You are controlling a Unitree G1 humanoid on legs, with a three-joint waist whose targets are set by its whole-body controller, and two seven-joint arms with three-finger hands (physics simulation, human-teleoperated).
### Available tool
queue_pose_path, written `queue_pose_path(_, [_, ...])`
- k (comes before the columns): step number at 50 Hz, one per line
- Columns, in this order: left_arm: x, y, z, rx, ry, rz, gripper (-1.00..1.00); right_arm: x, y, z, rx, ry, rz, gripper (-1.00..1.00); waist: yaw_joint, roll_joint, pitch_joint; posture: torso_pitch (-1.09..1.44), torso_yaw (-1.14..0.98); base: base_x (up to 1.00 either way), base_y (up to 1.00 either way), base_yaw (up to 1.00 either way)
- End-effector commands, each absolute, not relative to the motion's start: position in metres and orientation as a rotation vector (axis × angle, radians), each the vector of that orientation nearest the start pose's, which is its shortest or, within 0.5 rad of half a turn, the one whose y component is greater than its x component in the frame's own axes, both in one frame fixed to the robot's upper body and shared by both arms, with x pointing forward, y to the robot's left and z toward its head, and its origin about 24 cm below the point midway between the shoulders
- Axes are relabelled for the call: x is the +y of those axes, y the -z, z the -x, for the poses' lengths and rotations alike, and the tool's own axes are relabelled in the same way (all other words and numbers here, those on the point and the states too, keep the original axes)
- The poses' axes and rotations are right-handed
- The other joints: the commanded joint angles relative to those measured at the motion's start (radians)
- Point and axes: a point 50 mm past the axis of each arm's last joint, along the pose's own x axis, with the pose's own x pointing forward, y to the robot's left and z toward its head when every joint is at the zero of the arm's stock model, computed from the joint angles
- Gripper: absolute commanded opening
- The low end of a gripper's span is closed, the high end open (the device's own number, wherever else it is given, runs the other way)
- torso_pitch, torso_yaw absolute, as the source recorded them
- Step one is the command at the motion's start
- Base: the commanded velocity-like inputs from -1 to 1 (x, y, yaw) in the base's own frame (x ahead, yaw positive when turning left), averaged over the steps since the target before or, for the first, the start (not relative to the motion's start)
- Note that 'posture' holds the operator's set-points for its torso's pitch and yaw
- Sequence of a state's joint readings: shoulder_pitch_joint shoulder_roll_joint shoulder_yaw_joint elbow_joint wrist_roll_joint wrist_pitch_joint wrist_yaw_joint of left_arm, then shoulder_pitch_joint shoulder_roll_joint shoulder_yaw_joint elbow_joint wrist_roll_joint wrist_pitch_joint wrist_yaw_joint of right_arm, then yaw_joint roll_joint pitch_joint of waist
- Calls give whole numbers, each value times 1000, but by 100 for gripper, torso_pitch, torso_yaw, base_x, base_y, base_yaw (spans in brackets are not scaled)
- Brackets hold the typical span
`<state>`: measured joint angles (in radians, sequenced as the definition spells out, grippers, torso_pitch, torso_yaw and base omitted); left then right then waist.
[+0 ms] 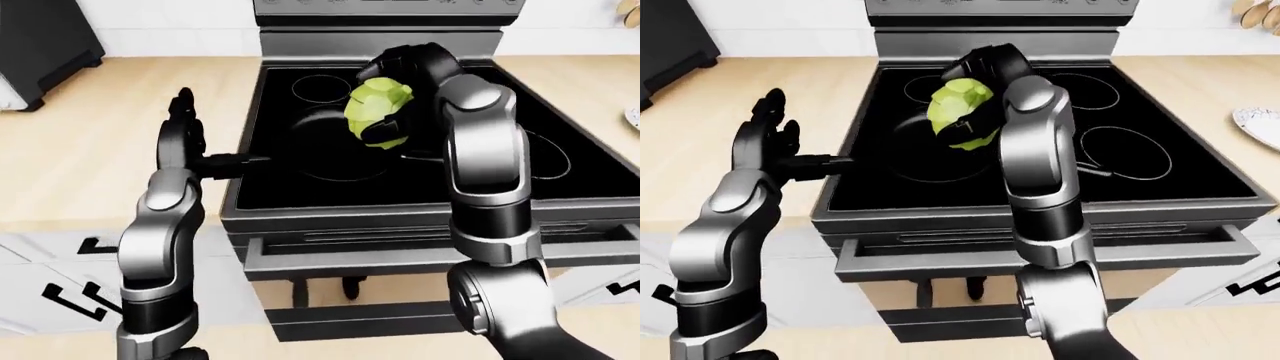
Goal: Pick the artichoke from the plate and place it in the pan.
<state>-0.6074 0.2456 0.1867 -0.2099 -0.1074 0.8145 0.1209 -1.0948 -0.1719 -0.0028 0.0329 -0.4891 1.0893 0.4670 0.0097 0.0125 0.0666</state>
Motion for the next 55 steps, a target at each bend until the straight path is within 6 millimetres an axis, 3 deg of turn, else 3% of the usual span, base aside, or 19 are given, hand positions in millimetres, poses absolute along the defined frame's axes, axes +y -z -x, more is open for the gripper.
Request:
queue_pose_path(1, [190, -224, -322, -137, -158, -74, 100, -128, -306, -351, -27, -74, 453, -100, -7, 11, -34, 0, 0, 0, 0, 0])
queue_pose_path(3, [190, -225, -322, -140, -158, -73, 100, -128, -309, -352, -31, -73, 453, -100, 0, -8, -35, 0, 0, 0, 0, 0])
queue_pose_path(5, [189, -224, -321, -139, -154, -75, 100, -126, -310, -355, -36, -75, 454, -100, 8, -43, -41, 0, 0, 0, 0, 0])
queue_pose_path(7, [188, -222, -321, -137, -149, -75, 100, -123, -313, -358, -39, -79, 460, -100, 11, -22, -39, 0, 0, 0, 0, 0])
queue_pose_path(14, [188, -220, -320, -132, -148, -72, 100, -112, -326, -371, -64, -96, 462, -100, -3, 7, -54, 0, 0, 0, 0, 0])
queue_pose_path(29, [189, -215, -320, -125, -147, -65, 100, -64, -347, -401, -129, -183, 494, -100, -23, 20, -57, 0, 0, 0, 0, 0])
queue_pose_path(38, [194, -215, -319, -127, -156, -61, 100, -36, -333, -410, -146, -249, 529, -100, -26, 26, -55, 0, 0, 0, 0, 0])
queue_pose_path(55, [192, -213, -319, -122, -151, -59, 100, -30, -302, -417, -146, -266, 551, -100, -22, 28, -55, 0, 0, 0, 0, 0])
